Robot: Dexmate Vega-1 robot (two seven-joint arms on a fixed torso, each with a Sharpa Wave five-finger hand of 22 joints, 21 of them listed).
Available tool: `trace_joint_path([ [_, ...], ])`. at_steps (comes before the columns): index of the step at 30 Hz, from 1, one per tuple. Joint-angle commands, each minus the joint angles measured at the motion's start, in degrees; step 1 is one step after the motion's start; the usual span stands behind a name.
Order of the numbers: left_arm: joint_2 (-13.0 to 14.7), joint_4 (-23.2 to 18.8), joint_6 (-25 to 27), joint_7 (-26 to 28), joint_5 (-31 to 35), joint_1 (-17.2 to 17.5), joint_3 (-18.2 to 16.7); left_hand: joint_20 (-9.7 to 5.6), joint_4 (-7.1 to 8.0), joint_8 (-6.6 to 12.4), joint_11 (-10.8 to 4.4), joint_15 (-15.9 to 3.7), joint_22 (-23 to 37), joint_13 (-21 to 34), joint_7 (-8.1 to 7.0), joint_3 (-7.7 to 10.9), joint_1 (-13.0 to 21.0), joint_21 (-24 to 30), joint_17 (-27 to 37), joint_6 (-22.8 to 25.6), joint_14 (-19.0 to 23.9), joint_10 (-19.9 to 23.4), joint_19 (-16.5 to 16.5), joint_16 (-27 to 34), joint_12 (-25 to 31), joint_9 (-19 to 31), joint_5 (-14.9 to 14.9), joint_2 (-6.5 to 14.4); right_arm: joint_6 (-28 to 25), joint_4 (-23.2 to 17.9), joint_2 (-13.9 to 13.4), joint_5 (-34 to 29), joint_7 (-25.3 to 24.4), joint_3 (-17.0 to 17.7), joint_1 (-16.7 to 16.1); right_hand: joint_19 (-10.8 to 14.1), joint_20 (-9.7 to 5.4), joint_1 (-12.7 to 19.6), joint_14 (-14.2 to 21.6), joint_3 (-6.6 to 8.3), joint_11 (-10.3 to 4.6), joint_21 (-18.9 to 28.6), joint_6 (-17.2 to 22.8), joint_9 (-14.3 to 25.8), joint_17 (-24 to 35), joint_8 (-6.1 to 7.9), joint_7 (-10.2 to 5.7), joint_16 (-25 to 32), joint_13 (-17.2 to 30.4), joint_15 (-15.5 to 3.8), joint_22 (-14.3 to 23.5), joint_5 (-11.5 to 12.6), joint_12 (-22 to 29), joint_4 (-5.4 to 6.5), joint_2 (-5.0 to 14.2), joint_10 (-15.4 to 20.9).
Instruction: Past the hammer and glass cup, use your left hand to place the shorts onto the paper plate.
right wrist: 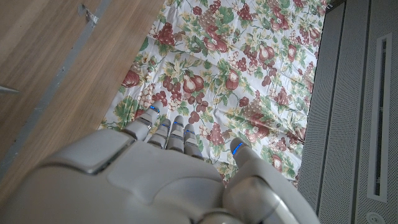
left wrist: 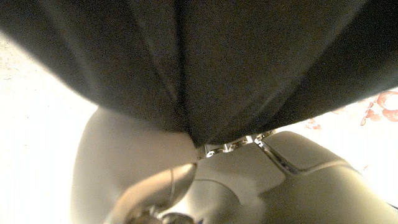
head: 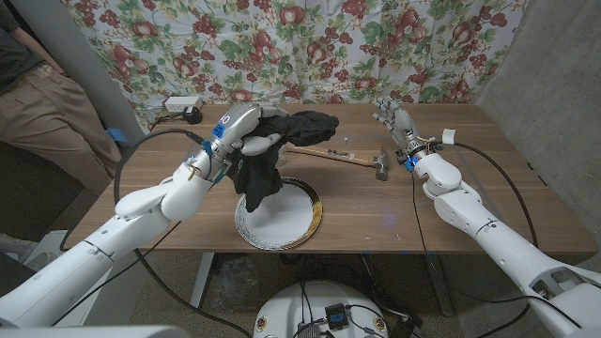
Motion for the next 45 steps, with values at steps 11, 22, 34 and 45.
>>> trace_joint_path([
  [11, 0.4, 0.6, 0.4, -1.6, 0.1, 1.8, -0.6, -7.16, 0.01, 0.0, -0.07, -10.37, 0.0, 0.6, 0.19, 0.48, 7.3, 0.5, 0.4, 1.7, 6.4, 0.9, -0.3, -0.4, -0.3, 1.1, 0.5, 7.4, -0.2, 0.1, 0.3, -0.5, -0.1, -0.4, 0.2, -0.2, -2.14, 0.2, 0.3, 0.37, 0.05, 0.1, 0.2, 0.2, 0.1, 0.07, 0.05, 0.2, 0.1, -0.12, 0.2, -0.1, 0.1, -0.16, 2.26, 0.5],
  [22, 1.0, 0.9, 0.9, -2.3, 0.1, 2.3, -0.4, -7.19, -0.04, -0.1, -0.03, -10.41, 0.0, 0.8, 0.02, 0.5, 7.4, 0.6, 0.3, 1.8, 6.8, 1.1, -0.3, -0.6, -0.6, 1.2, 0.5, 7.3, -0.2, 0.3, 0.5, -0.5, 0.0, -0.6, 0.3, -0.2, -2.14, 0.2, 0.3, 0.39, -0.04, 0.1, 0.2, 0.2, 0.0, 0.08, 0.05, 0.1, 0.1, -0.13, 0.2, -0.1, 0.1, -0.18, 2.26, 0.5],
  [34, 1.7, 1.5, 0.9, -3.4, 0.1, 1.7, 0.7, -7.2, 0.02, -0.17, -0.24, -10.4, 0.0, 1.0, 0.05, 0.48, 7.3, 0.8, 0.4, 2.0, 6.9, 1.3, -0.3, -0.9, -1.0, 1.4, 0.4, 7.3, -0.1, 0.6, 0.8, -0.5, -0.1, -0.7, 0.4, -0.2, -2.19, 0.2, 0.3, 0.41, -0.02, 0.1, 0.2, 0.2, 0.0, 0.07, 0.02, 0.1, 0.1, -0.12, 0.2, -0.1, 0.1, -0.19, 2.25, 0.5],
  [45, 2.4, 1.2, 1.9, -4.7, 0.2, 1.7, 1.5, -7.18, 0.02, -0.24, -0.29, -10.44, 0.0, 1.3, -0.17, 0.47, 7.3, 0.8, 0.4, 2.2, 7.1, 1.5, -0.4, -1.1, -1.3, 1.5, 0.4, 7.2, 0.1, 0.4, 0.7, -0.6, -0.2, -0.7, 0.2, -0.2, -2.23, 0.1, 0.4, 0.41, -0.01, 0.1, 0.2, 0.2, 0.0, 0.08, 0.08, 0.2, 0.1, -0.11, 0.2, -0.1, 0.1, -0.18, 2.24, 0.5],
])
